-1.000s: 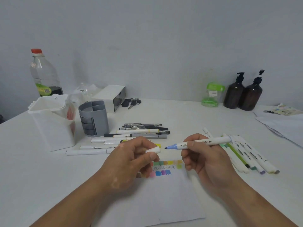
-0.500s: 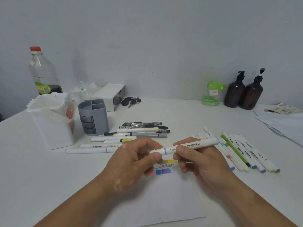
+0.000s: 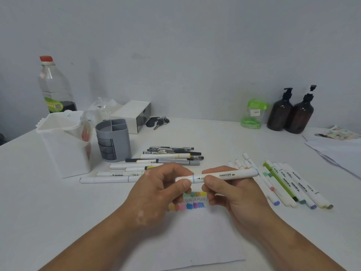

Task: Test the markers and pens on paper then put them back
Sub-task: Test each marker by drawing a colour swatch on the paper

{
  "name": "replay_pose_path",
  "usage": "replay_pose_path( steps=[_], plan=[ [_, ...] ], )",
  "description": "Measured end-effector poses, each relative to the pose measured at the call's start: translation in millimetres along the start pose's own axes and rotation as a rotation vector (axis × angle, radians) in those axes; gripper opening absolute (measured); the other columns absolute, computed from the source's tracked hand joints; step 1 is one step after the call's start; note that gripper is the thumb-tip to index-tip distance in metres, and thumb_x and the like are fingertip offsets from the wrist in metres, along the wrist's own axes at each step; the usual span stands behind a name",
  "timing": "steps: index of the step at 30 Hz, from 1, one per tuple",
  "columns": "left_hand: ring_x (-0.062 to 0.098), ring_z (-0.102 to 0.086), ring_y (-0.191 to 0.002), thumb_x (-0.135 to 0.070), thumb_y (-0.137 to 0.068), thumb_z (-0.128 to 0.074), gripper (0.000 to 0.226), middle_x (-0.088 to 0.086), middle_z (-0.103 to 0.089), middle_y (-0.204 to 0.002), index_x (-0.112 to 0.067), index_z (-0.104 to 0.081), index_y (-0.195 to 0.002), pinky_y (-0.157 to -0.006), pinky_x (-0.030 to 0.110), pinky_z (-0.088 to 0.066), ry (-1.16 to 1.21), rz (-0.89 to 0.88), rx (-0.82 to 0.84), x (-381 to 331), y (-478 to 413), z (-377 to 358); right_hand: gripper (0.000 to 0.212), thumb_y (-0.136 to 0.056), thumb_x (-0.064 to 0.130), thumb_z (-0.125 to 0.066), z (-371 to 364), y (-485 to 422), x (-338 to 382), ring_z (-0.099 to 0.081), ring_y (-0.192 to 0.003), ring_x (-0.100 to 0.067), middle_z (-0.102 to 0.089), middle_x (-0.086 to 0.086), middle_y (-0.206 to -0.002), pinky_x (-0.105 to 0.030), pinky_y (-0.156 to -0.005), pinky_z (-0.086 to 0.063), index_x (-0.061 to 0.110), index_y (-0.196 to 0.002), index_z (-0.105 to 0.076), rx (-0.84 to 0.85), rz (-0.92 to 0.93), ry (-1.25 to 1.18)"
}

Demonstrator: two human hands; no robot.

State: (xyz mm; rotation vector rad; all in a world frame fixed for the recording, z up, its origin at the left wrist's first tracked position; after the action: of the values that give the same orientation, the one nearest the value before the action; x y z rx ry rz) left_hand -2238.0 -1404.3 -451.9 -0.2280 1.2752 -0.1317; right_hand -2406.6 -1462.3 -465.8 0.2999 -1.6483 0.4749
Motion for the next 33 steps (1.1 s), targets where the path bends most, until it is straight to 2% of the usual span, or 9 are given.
replay_pose_path(
  steps=[5, 7, 9, 12, 16, 19, 22, 26, 33],
  plan=[
    [0.006, -0.058, -0.063, -0.018, -0.096, -0.065, 0.018, -0.006, -0.063, -0.069, -0.034, -0.074, -0.098, -0.056, 0.025, -0.057, 0.072, 0.084, -0.052, 6, -5, 13, 0.027, -0.077, 0.032, -0.078, 12, -2, 15, -0.061, -0.062, -0.019, -0.071, -0.011, -0.077, -0.027, -0.056, -0.051, 0.013, -0.096, -0.081, 0.026, 0.009, -0.032],
    [0.005, -0.058, -0.063, -0.020, -0.096, -0.065, 0.019, -0.007, -0.064, -0.069, -0.036, -0.074, -0.098, -0.058, 0.025, -0.057, 0.003, 0.093, -0.105, 10, -6, 24, 0.007, -0.084, 0.019, -0.079, 19, -1, 18, -0.060, -0.059, -0.018, -0.072, -0.009, -0.075, -0.027, -0.056, -0.052, 0.016, -0.090, -0.082, 0.024, -0.003, 0.125],
    [0.006, -0.058, -0.064, -0.020, -0.095, -0.067, 0.022, -0.002, -0.066, -0.073, -0.040, -0.073, -0.098, -0.063, 0.027, -0.056, -0.059, 0.084, -0.131, 12, -5, 29, 0.012, -0.087, 0.013, -0.081, 20, 1, 16, -0.059, -0.055, -0.012, -0.073, -0.002, -0.070, -0.022, -0.057, -0.050, 0.025, -0.084, -0.082, 0.039, -0.002, 0.390],
    [0.004, -0.059, -0.063, -0.017, -0.095, -0.067, 0.025, 0.000, -0.066, -0.077, -0.041, -0.073, -0.097, -0.057, 0.022, -0.056, -0.014, 0.082, -0.126, 12, -5, 22, 0.008, -0.083, 0.028, -0.084, 14, 4, 16, -0.055, -0.054, 0.000, -0.073, 0.010, -0.066, -0.014, -0.055, -0.043, 0.033, -0.080, -0.079, 0.045, 0.033, 0.693],
    [0.004, -0.061, -0.064, -0.019, -0.097, -0.062, 0.032, -0.005, -0.063, -0.071, -0.049, -0.069, -0.102, -0.052, 0.016, -0.053, -0.002, 0.035, -0.141, 9, -7, 15, 0.005, -0.083, 0.039, -0.080, 2, 5, 19, -0.057, -0.060, 0.001, -0.068, 0.023, -0.071, -0.011, -0.058, -0.044, 0.038, -0.080, -0.076, -0.025, 0.120, 0.866],
    [0.008, -0.061, -0.065, -0.017, -0.099, -0.060, 0.035, -0.004, -0.063, -0.073, -0.051, -0.066, -0.105, -0.053, 0.021, -0.055, 0.014, 0.019, -0.167, 11, -8, 18, 0.005, -0.082, 0.040, -0.077, -7, 3, 17, -0.061, -0.071, -0.002, -0.069, 0.018, -0.074, -0.015, -0.058, -0.046, 0.041, -0.085, -0.073, -0.056, 0.152, 0.957],
    [0.011, -0.061, -0.065, -0.020, -0.099, -0.061, 0.030, -0.003, -0.066, -0.078, -0.048, -0.063, -0.107, -0.057, 0.023, -0.055, 0.009, 0.040, -0.180, 14, -9, 22, 0.011, -0.080, 0.039, -0.074, 3, -3, 16, -0.060, -0.072, -0.001, -0.068, 0.018, -0.070, -0.017, -0.058, -0.046, 0.043, -0.074, -0.066, -0.136, 0.121, 1.040],
    [0.008, -0.061, -0.061, -0.025, -0.096, -0.066, 0.019, -0.006, -0.067, -0.074, -0.044, -0.069, -0.094, -0.059, 0.017, -0.052, -0.122, 0.080, -0.197, 18, -9, 25, 0.007, -0.081, 0.042, -0.070, 37, -10, 11, -0.060, -0.082, -0.004, -0.067, 0.017, -0.075, -0.028, -0.068, -0.050, 0.036, -0.084, -0.071, -0.310, -0.017, 1.179],
    [0.000, -0.061, -0.061, -0.029, -0.092, -0.070, 0.015, -0.010, -0.064, -0.069, -0.038, -0.073, -0.081, -0.049, 0.014, -0.049, -0.159, 0.121, -0.183, 19, -5, 18, 0.012, -0.080, 0.046, -0.068, 51, -15, 4, -0.057, -0.079, -0.008, -0.059, 0.019, -0.080, -0.023, -0.053, -0.032, 0.039, -0.086, -0.061, -0.349, -0.097, 1.326]
  ],
)
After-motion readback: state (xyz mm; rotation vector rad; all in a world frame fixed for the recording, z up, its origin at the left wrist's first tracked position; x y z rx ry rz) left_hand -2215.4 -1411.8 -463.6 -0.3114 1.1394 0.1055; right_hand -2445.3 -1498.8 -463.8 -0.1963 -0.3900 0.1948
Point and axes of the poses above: each hand's wrist, its own y-axis away from the middle knuckle, its own z-axis out of the back of the hand, x = y × z, the point moved 7 cm from there along -y, towards the middle knuckle
